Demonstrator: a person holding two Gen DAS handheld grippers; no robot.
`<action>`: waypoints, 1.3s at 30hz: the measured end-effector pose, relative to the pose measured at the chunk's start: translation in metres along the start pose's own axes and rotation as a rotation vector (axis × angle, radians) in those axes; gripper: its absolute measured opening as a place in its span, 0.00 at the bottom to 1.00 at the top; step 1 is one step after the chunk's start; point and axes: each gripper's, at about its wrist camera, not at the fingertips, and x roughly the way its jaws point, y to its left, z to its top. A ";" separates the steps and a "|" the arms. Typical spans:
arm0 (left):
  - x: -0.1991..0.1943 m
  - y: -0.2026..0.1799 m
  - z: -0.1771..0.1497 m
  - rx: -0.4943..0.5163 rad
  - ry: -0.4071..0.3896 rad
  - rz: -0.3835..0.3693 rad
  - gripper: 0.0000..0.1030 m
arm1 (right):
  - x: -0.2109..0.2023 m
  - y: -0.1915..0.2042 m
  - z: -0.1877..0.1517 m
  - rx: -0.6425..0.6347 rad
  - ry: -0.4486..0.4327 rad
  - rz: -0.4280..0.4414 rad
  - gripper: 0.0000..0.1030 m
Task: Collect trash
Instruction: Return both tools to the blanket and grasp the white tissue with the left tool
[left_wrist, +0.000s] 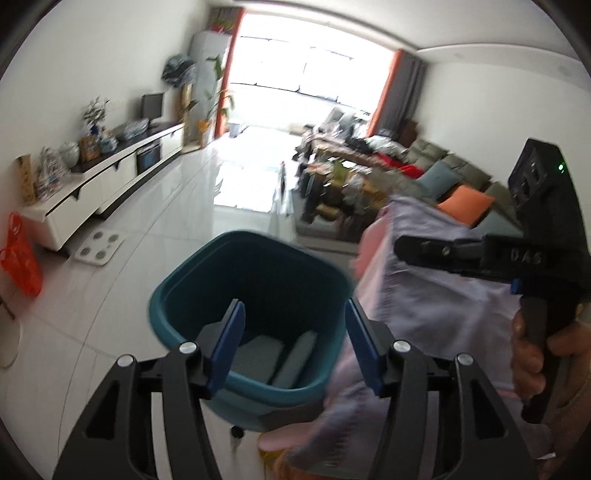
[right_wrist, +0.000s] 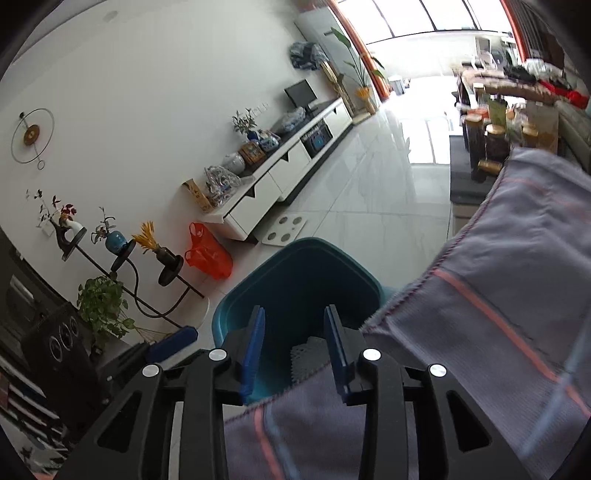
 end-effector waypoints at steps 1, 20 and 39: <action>-0.004 -0.006 0.000 0.007 -0.013 -0.019 0.59 | -0.011 0.001 -0.003 -0.009 -0.015 -0.004 0.39; 0.011 -0.181 -0.036 0.296 0.028 -0.399 0.67 | -0.173 -0.031 -0.085 -0.042 -0.233 -0.309 0.49; 0.041 -0.277 -0.048 0.487 0.119 -0.469 0.67 | -0.296 -0.099 -0.158 0.156 -0.388 -0.576 0.53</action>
